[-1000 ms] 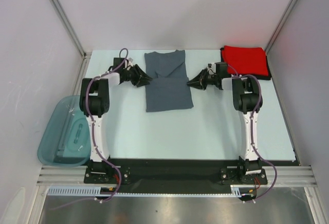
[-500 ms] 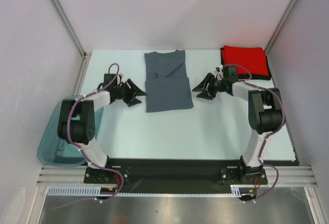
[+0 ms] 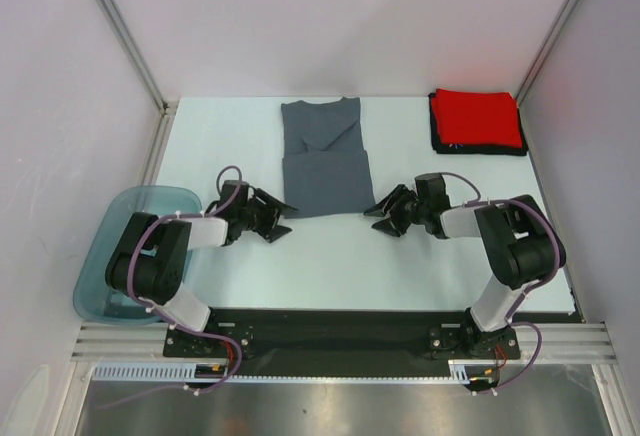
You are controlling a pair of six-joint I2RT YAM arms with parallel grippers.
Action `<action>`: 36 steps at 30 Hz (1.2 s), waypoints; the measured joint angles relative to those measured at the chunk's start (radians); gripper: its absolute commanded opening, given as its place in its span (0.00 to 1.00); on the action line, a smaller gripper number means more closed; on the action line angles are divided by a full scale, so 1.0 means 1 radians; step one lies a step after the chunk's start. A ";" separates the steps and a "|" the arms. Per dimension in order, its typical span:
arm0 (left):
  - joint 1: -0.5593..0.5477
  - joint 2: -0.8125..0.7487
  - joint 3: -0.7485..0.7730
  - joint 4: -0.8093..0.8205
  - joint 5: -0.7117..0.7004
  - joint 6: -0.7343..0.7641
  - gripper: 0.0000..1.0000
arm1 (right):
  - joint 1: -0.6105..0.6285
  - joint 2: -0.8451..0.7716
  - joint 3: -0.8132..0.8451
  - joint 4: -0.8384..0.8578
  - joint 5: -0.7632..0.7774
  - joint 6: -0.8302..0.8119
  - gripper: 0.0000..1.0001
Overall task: Fold and stack the t-shirts
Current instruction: Fold the tshirt
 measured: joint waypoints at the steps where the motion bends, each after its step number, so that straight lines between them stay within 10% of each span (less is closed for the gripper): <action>1: -0.002 -0.004 -0.018 0.025 -0.013 -0.037 0.62 | 0.000 -0.008 -0.019 0.024 0.014 0.031 0.56; 14: -0.012 0.013 -0.098 0.158 -0.103 -0.309 0.45 | 0.003 0.007 -0.007 0.079 0.176 0.192 0.52; 36: -0.009 0.072 -0.085 0.236 -0.123 -0.353 0.40 | 0.027 0.050 0.063 0.026 0.227 0.275 0.50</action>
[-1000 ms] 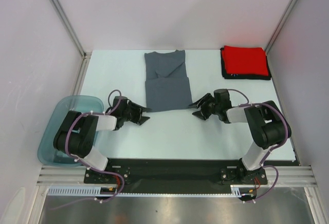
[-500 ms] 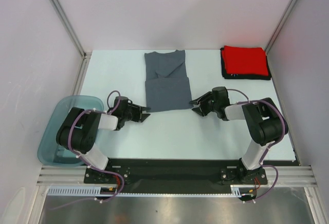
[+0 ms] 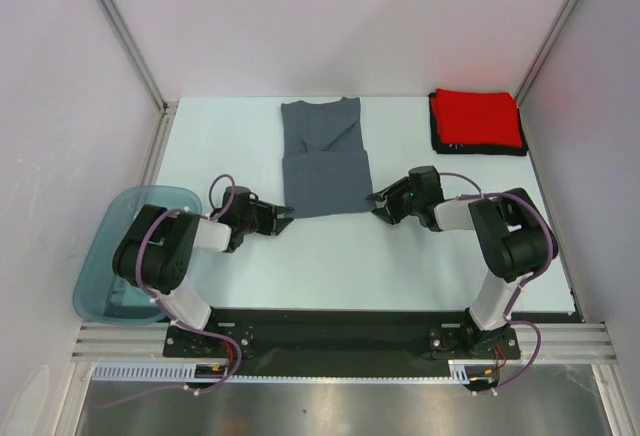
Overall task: Fold and stack the t-shirts
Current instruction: Fold the tshirt
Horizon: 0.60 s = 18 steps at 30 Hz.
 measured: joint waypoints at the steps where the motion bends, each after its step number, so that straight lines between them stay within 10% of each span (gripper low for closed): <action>1: 0.000 0.002 0.002 0.000 0.000 0.000 0.40 | 0.001 0.001 0.002 -0.004 0.001 0.000 0.50; 8: 0.002 0.020 0.005 0.019 0.004 -0.001 0.34 | 0.005 0.003 0.005 -0.013 0.008 0.003 0.44; 12: 0.003 0.025 0.005 0.021 0.006 0.000 0.29 | 0.007 0.019 0.005 -0.004 0.004 0.005 0.24; 15: 0.006 0.031 0.005 0.022 0.008 0.002 0.19 | 0.008 0.035 0.005 0.000 0.000 0.006 0.01; 18: 0.011 0.038 0.005 0.024 0.016 0.005 0.00 | 0.008 0.040 0.004 0.002 -0.003 0.002 0.00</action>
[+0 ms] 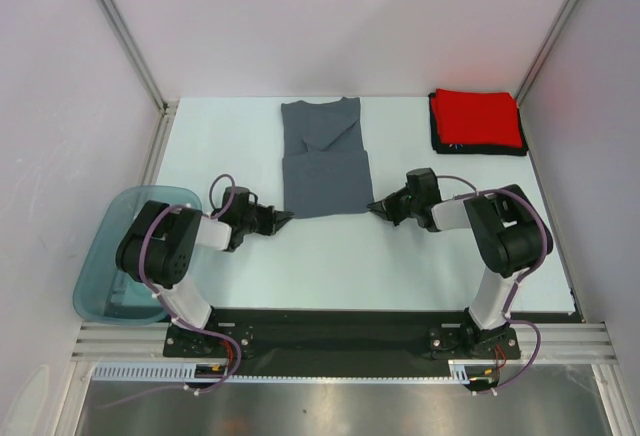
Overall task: Fold and stack the t-shirts
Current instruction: Fold the tshirt
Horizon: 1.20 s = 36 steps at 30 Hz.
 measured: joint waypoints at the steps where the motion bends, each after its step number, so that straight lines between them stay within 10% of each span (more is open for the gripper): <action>1: 0.002 0.000 0.000 0.003 0.004 0.006 0.00 | 0.000 0.000 0.000 -0.001 0.000 -0.002 0.00; 21: -0.088 -0.404 -0.383 0.002 0.010 0.022 0.00 | 0.148 -0.414 -0.350 -0.140 0.043 -0.073 0.00; 36: -0.265 -1.333 -0.437 -0.663 -0.091 -0.037 0.00 | 0.447 -0.955 -0.506 -0.539 0.203 0.140 0.00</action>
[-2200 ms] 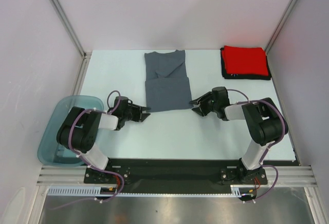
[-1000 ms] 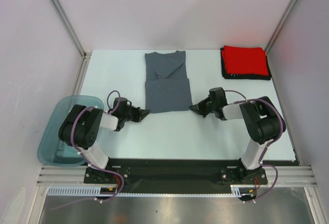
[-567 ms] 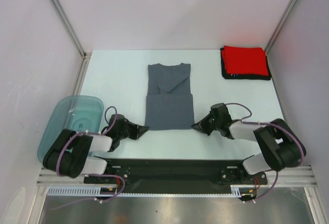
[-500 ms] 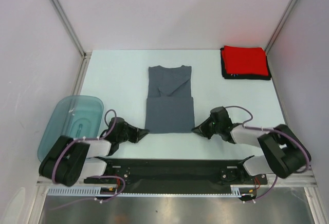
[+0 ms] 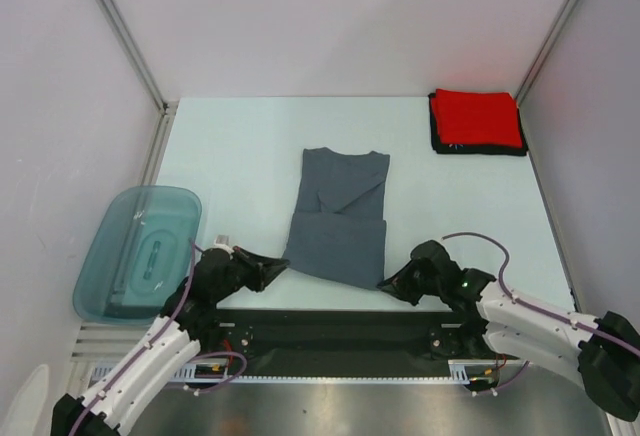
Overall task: Fold and stack the t-shirts
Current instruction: Fold the tshirt
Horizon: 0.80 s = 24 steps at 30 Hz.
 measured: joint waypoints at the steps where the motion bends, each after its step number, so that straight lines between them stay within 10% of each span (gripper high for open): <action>1: -0.001 -0.015 0.002 -0.006 -0.003 0.000 0.00 | 0.002 -0.013 0.001 -0.013 0.003 0.002 0.00; 10: -0.006 0.273 0.137 -0.179 -0.039 0.072 0.00 | -0.152 0.092 0.168 -0.101 -0.034 -0.164 0.00; 24: 0.164 1.130 0.945 -0.143 -0.060 0.503 0.00 | -0.496 0.664 0.724 -0.075 -0.189 -0.520 0.00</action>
